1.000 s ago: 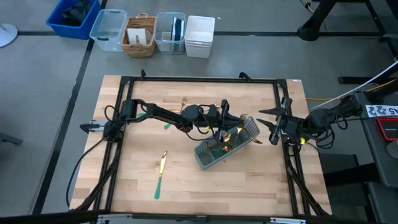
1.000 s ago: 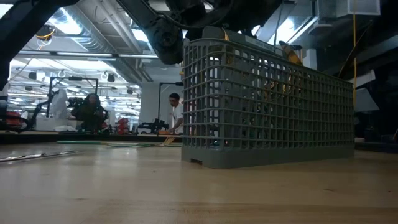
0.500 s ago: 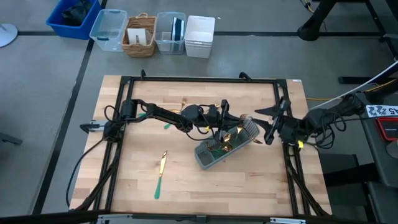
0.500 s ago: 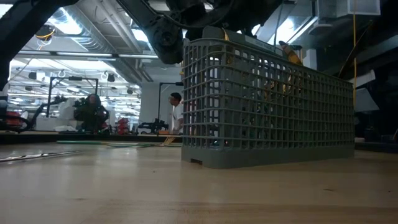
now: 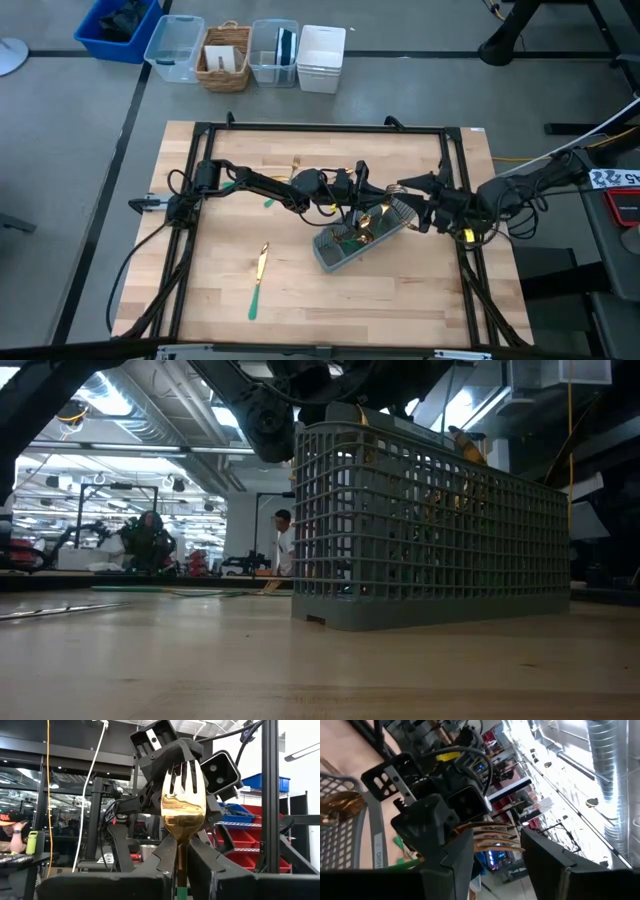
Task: Sort silverware
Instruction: Put the gold fork into the gray silverware organizer
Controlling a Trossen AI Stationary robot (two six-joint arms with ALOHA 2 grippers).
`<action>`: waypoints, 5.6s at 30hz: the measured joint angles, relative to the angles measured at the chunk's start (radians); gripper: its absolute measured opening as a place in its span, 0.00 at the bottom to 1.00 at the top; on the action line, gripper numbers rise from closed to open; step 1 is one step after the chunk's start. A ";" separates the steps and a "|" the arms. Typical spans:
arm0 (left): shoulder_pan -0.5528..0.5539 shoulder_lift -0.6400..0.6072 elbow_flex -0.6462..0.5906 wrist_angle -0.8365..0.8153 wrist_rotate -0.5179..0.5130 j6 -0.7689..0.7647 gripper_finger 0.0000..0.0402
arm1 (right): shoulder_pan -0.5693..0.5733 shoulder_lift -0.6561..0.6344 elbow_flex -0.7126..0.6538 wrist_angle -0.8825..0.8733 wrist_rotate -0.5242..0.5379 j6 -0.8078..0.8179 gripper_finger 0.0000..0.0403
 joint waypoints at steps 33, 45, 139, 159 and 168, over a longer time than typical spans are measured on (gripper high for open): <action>0.007 0.000 -0.002 -0.005 -0.006 -0.007 0.06 | -0.092 0.067 0.018 -0.063 -0.013 0.014 0.06; 0.006 0.000 -0.002 -0.002 -0.001 -0.007 0.06 | -0.092 0.066 0.017 -0.068 -0.043 0.032 0.04; 0.227 -0.102 -0.007 0.280 0.815 -0.538 0.18 | 0.300 0.055 0.167 -0.806 0.033 0.768 0.03; 0.299 -0.240 -0.007 0.134 0.977 -0.531 0.01 | 0.078 0.293 0.167 -0.823 0.056 0.771 0.03; 0.390 -0.240 -0.007 0.133 0.996 -0.543 0.00 | -0.031 0.337 0.167 -0.816 -0.091 0.771 0.14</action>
